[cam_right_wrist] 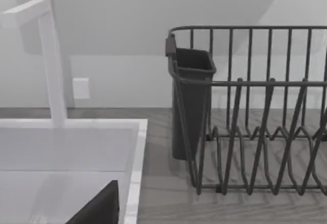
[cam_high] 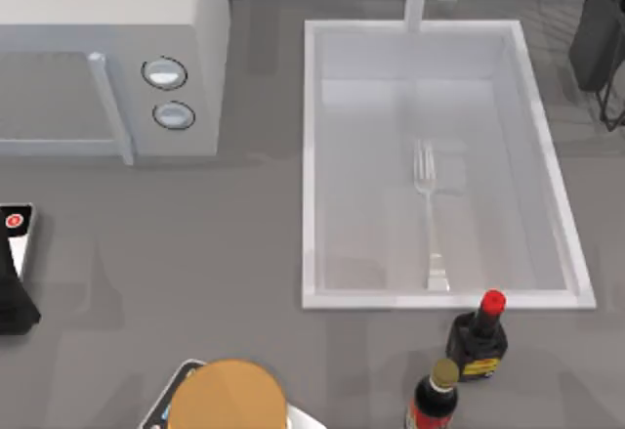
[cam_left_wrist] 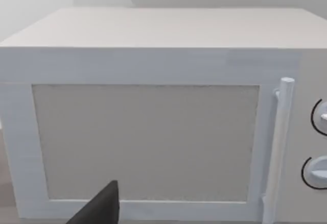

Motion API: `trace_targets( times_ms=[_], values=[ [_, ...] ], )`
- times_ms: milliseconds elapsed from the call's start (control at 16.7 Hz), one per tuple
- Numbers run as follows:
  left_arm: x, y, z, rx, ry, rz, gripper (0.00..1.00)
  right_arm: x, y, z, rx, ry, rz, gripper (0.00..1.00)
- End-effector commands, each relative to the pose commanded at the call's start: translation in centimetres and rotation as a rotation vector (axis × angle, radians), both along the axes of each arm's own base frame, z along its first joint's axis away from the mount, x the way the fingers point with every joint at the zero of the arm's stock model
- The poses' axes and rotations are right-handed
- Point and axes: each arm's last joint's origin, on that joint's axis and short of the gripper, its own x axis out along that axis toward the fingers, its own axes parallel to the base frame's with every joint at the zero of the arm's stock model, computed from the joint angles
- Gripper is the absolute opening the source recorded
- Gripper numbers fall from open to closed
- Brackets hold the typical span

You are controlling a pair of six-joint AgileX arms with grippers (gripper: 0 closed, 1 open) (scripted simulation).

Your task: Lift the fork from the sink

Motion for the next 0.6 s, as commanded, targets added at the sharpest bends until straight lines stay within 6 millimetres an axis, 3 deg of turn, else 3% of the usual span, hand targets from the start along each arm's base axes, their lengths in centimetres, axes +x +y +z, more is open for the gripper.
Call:
trace_targets(
  times_ms=[180, 360, 600],
  values=[
    [0.0, 0.0, 0.0, 0.0, 0.0, 0.0, 1.0, 0.1, 0.1, 1.5, 0.015, 0.054, 0.012, 1.0],
    [0.0, 0.0, 0.0, 0.0, 0.0, 0.0, 1.0, 0.9, 0.5, 4.3, 0.042, 0.164, 0.035, 1.0],
    [0.0, 0.0, 0.0, 0.0, 0.0, 0.0, 1.0, 4.0, 1.4, 9.2, 0.081, 0.377, 0.069, 1.0]
  ],
)
